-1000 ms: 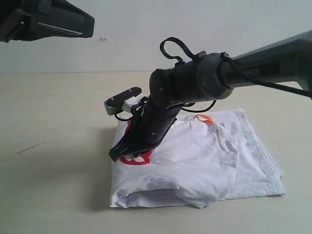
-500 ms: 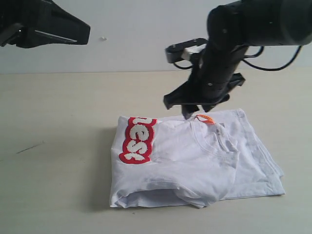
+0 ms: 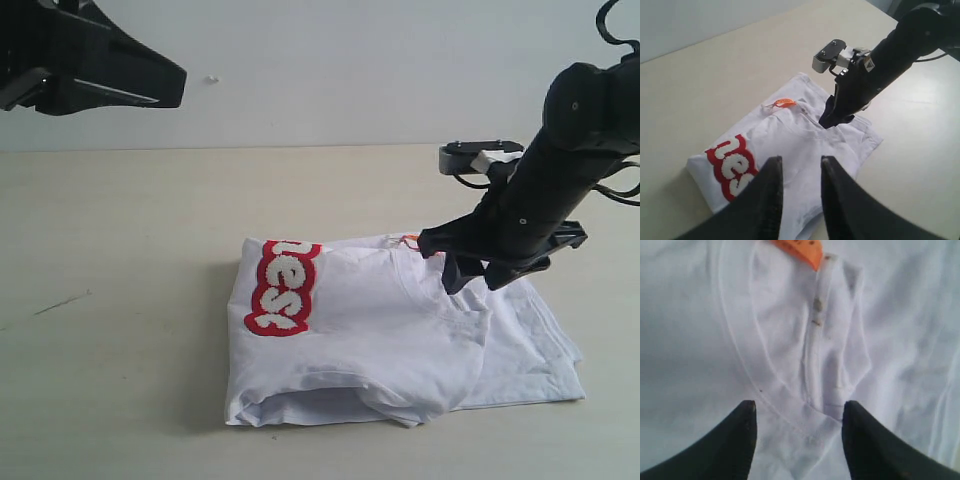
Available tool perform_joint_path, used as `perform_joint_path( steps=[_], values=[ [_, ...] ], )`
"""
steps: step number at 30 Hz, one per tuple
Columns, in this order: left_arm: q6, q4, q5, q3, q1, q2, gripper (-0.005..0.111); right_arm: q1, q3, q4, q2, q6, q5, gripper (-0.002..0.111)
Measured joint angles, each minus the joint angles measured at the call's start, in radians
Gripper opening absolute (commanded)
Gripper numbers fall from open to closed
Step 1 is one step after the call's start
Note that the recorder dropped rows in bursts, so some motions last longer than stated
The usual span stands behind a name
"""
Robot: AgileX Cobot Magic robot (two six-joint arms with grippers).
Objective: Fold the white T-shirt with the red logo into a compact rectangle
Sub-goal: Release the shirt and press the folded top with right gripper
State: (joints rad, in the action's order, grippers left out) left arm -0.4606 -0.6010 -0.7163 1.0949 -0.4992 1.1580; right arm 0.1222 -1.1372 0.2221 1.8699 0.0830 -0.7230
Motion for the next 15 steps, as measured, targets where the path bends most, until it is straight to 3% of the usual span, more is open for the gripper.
perform_joint_path(
  steps=[15],
  values=[
    [0.0, 0.002, 0.0, 0.0, 0.0, 0.0, 0.028, -0.002, 0.0, -0.008, 0.119, 0.036, 0.111, 0.052]
  ],
)
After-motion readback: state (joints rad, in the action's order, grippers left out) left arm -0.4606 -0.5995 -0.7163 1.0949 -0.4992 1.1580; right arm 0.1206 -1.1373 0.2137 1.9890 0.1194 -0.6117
